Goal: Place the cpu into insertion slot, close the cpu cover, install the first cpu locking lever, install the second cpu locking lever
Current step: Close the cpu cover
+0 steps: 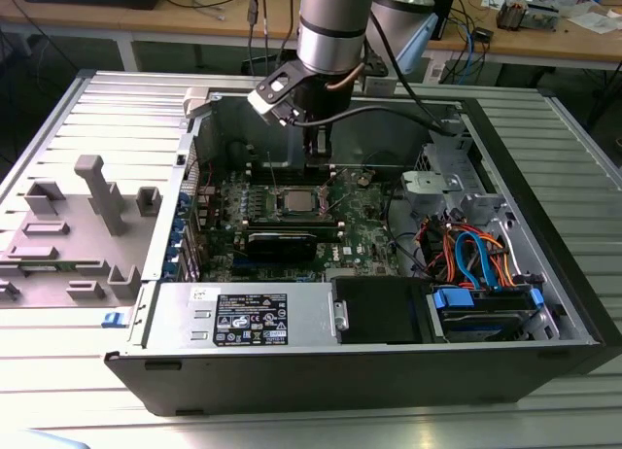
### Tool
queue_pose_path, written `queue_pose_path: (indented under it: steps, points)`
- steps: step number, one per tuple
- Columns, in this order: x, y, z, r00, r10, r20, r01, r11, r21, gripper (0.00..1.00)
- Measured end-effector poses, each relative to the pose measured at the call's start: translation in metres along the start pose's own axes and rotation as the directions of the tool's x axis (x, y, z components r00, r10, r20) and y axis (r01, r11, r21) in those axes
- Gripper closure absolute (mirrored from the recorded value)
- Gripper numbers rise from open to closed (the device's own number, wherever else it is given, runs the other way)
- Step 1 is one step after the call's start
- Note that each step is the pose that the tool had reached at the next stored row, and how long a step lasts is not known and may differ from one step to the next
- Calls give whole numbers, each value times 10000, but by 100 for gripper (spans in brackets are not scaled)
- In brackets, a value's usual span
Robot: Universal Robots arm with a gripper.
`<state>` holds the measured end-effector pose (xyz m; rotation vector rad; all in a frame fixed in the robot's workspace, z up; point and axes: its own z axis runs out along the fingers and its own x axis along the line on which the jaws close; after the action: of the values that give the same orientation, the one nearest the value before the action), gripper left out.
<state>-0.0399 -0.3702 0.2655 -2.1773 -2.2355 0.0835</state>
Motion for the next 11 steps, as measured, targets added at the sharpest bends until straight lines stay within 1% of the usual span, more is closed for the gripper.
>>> queue_pose_path:
  steps: [4,11]
  points:
    - [-1,-1,-11,10000,0,-10,0,10000,0,89]
    - [-3,-3,-66,10000,-1,-22,1,10000,-1,89]
